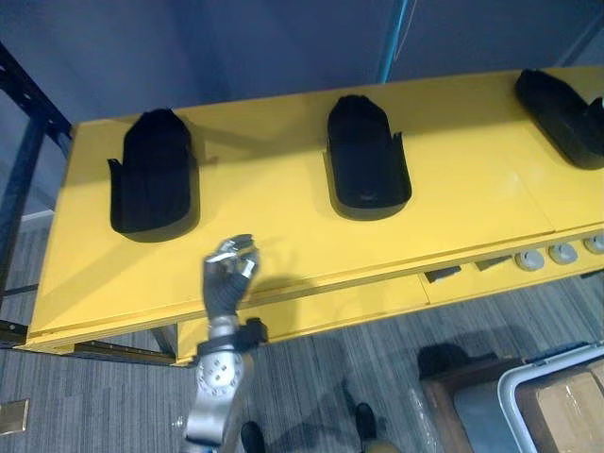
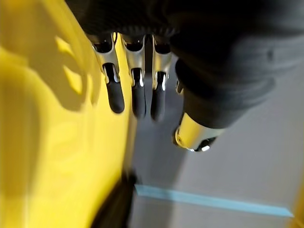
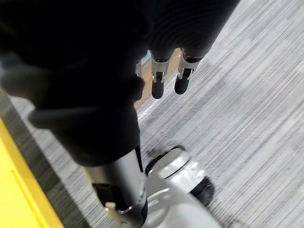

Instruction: Walk over and take plastic housings, then place them on the shelf

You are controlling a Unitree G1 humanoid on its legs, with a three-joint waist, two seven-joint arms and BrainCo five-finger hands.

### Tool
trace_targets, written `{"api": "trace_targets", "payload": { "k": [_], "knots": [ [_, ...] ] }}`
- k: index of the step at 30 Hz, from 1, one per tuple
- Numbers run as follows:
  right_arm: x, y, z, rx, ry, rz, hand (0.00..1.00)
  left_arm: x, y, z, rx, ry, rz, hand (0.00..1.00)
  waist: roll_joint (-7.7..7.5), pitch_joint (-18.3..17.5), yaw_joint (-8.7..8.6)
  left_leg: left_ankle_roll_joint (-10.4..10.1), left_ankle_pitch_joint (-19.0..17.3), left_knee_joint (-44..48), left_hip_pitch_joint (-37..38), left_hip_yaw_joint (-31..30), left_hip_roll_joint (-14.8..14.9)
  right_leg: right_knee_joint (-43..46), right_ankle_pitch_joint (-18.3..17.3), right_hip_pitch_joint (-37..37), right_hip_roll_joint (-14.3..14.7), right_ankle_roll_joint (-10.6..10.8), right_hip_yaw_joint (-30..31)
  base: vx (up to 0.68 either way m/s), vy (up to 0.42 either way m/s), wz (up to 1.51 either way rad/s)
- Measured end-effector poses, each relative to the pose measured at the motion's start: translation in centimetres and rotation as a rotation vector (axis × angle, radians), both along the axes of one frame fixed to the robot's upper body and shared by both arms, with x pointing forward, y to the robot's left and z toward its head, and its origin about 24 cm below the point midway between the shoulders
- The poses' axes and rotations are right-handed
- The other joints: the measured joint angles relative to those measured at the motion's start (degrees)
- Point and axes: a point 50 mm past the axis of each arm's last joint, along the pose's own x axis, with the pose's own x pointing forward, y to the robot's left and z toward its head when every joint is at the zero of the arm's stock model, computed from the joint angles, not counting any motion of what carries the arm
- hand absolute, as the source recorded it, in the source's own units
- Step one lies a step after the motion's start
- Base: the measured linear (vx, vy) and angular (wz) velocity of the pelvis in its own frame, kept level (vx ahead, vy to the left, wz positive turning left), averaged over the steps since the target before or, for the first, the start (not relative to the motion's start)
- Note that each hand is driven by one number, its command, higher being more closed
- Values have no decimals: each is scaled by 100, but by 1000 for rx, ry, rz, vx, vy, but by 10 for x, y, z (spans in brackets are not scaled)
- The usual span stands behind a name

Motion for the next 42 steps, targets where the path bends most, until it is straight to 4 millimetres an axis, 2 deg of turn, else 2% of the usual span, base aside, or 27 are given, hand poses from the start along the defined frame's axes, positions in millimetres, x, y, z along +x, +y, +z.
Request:
{"api": "trace_targets", "payload": {
  "k": [6,10,13,14,15,16,19,20,21,23,24,25,26,27,28,29,30,31,32,33,34,35,37,39,40,41,42],
  "knots": [
    [-6,-6,0,-9,23,-30,0,-13,-23,2,-21,-24,-169,0,128,-621,164,-16,-19,-5,258,-134,17,-104,-19,416,-1,24,-159,-15,1,14],
    [-7,-6,-1,-4,23,-41,0,-20,-36,-3,-39,-11,-249,0,150,-929,173,-50,-44,-27,371,-127,34,-137,-21,539,9,30,-160,-35,-1,-1],
    [0,-6,0,-3,7,-19,0,-23,-41,-6,-44,2,-273,0,143,-1040,223,-153,-145,18,589,135,123,-155,-15,538,125,34,181,-30,-2,-52],
    [5,-4,1,-4,-2,7,0,-23,-41,-10,-38,15,-266,0,89,-1075,252,-186,-351,353,534,203,206,-137,16,410,204,16,430,-34,-9,-98],
    [12,-5,2,-11,-12,31,0,-22,-39,-13,-26,27,-246,0,81,-1073,289,-148,-686,868,395,-82,268,-121,85,330,279,-50,667,-27,-27,-156],
    [24,-8,4,-30,-33,68,0,-20,-39,-16,-23,41,-225,0,156,-1084,388,-62,-1252,1583,127,-890,325,-67,152,209,456,-77,1056,15,-13,-154],
    [44,-13,12,-63,-99,88,0,-16,-42,-21,-22,69,-185,0,267,-1062,442,-116,-2037,2667,72,-2059,363,379,211,-67,852,-49,1900,-43,104,-170],
    [48,-15,15,-74,-123,89,0,-15,-43,-20,-22,64,-175,0,280,-1030,445,-130,-2176,2851,122,-2189,351,528,174,-107,930,-3,2058,-135,220,-158],
    [53,-14,19,-83,-161,87,0,-14,-41,-19,-19,56,-149,0,242,-953,437,-73,-2462,3134,204,-2309,296,845,105,-261,1084,65,2389,-179,201,-141],
    [52,-14,25,-90,-205,62,0,-10,-41,-12,-11,29,-124,0,181,-869,350,-28,-3015,3418,146,-2332,135,1159,-11,-590,1179,209,2758,-281,236,-120],
    [46,-12,24,-82,-202,36,0,-9,-41,-11,4,18,-117,0,85,-796,380,53,-3085,3637,127,-2112,12,1160,-11,-650,1127,207,2975,-312,240,-119],
    [37,-13,26,-88,-201,11,0,-9,-38,-11,23,19,-94,0,50,-751,435,143,-3197,3761,134,-1735,-61,901,-10,-721,965,51,3019,-266,221,-137],
    [32,-14,27,-93,-201,-2,0,-8,-36,-12,32,20,-81,0,49,-753,481,247,-3204,3730,162,-1499,-82,680,-34,-725,835,-204,2942,-307,304,-180],
    [32,-16,28,-100,-209,-15,0,-7,-32,-11,49,12,-61,0,86,-735,488,507,-3057,3548,204,-1045,-62,364,-294,-897,539,-797,2279,-238,252,-161],
    [32,-16,30,-106,-216,-17,0,-6,-29,-9,53,5,-42,0,112,-718,491,602,-2987,3466,217,-752,-34,363,-252,-1062,369,-723,1583,-279,282,-212],
    [34,-17,33,-119,-229,-15,0,-5,-21,-7,52,-5,1,0,100,-711,525,609,-2845,3292,268,-185,46,615,-98,-1300,100,-711,101,-297,265,-217],
    [34,-20,36,-139,-233,-13,0,-3,-15,-7,50,-3,33,0,85,-703,558,594,-2677,3014,425,318,91,1135,-41,-1302,-67,-823,-955,-238,215,-210],
    [34,-21,37,-156,-229,-4,0,-3,-13,-7,52,-2,48,0,87,-705,544,574,-2597,2891,508,503,120,1427,-48,-1215,-108,-831,-1173,-169,175,-161],
    [31,-24,40,-185,-226,12,0,-1,-12,-5,52,-7,59,0,95,-699,444,525,-2488,2729,599,721,191,1932,-93,-945,-139,-762,-1218,-31,57,-108],
    [29,-26,44,-210,-230,21,0,0,-12,-2,58,-21,62,0,50,-728,404,468,-2441,2663,659,883,251,2235,-253,-564,-120,-572,-1030,-18,49,-93],
    [30,-27,47,-223,-240,27,0,1,-12,-1,57,-25,67,0,17,-755,390,433,-2421,2651,659,993,282,2251,-425,-404,-110,-441,-940,57,-40,-87],
    [39,-30,55,-252,-285,42,0,4,-9,-1,59,-25,81,0,-80,-798,385,352,-2367,2577,651,1188,282,2143,-596,-234,-107,-303,-753,60,-93,-76],
    [51,-38,71,-315,-350,72,0,10,-5,-10,72,20,98,0,-139,-816,312,323,-2236,2263,704,1308,137,1908,-609,-322,-32,-293,-800,60,-108,-68],
    [72,-44,91,-379,-449,91,0,13,10,-22,85,86,157,0,-145,-1015,385,423,-2140,1718,663,1199,-128,1144,-610,-364,144,-297,-720,40,-68,-103],
    [76,-46,95,-390,-470,90,0,14,15,-25,86,101,177,0,-109,-1038,414,406,-2119,1669,655,1200,-120,957,-550,-350,212,-381,-662,70,-72,-94],
    [82,-51,99,-405,-492,77,0,15,25,-32,91,139,216,0,-47,-1075,360,363,-2049,1605,639,1186,-104,786,-474,-345,338,-455,-615,132,-87,-52],
    [82,-53,100,-414,-494,70,0,16,34,-40,93,179,250,0,-60,-1080,321,335,-1888,1550,681,1136,-106,744,-457,-361,391,-482,-566,189,-103,-44]
  ]
}}
